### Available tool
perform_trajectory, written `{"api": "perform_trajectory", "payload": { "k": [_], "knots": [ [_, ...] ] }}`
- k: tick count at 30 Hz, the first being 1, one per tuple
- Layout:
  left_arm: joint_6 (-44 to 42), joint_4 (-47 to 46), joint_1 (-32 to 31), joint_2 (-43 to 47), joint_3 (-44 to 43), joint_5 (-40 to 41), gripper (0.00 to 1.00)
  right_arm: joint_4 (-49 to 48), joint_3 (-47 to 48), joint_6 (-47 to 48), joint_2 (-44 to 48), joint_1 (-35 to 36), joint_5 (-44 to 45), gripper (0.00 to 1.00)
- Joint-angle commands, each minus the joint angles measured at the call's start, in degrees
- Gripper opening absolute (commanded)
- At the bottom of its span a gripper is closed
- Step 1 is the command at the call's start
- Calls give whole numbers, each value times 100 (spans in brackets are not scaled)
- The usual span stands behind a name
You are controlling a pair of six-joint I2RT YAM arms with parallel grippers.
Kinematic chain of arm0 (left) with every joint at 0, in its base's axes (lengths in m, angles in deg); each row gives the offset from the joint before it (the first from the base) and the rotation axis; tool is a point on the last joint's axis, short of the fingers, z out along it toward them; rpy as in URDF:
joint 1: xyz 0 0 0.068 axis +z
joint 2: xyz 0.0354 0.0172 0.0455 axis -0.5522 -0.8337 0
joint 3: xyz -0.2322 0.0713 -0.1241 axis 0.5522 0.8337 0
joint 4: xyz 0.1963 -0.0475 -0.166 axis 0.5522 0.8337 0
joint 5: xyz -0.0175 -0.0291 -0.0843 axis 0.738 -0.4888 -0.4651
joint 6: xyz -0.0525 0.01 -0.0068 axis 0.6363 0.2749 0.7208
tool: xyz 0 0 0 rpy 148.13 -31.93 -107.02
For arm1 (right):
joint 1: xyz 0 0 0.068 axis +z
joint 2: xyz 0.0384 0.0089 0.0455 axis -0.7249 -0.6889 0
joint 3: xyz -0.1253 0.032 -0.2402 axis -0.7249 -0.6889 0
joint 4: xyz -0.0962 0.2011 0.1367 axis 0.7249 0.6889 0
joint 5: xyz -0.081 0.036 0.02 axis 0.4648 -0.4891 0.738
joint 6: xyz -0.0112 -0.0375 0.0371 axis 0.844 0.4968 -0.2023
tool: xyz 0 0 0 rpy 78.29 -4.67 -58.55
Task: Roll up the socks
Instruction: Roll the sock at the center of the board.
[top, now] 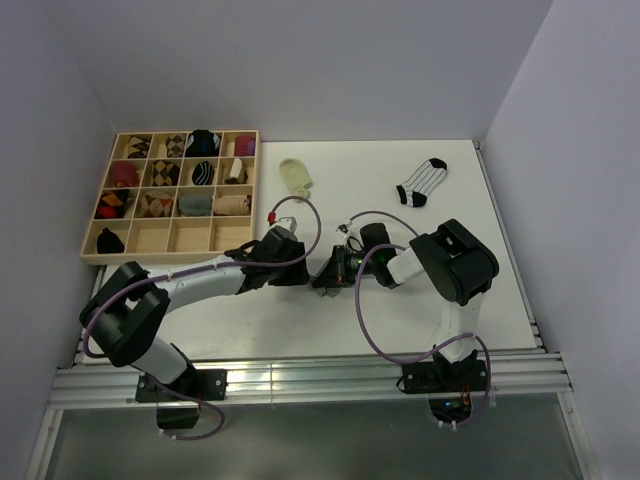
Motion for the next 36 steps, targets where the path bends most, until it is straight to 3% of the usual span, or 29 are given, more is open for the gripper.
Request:
{"api": "perform_trajectory", "payload": {
  "k": [1,36],
  "knots": [
    [-284,-291,17,14,-21,-217,59,78,73,100,-4,-64,111,0],
    [-486,105,-36,-1260,-619,107,54,535,205,205,14,-55,155,4]
  ]
}}
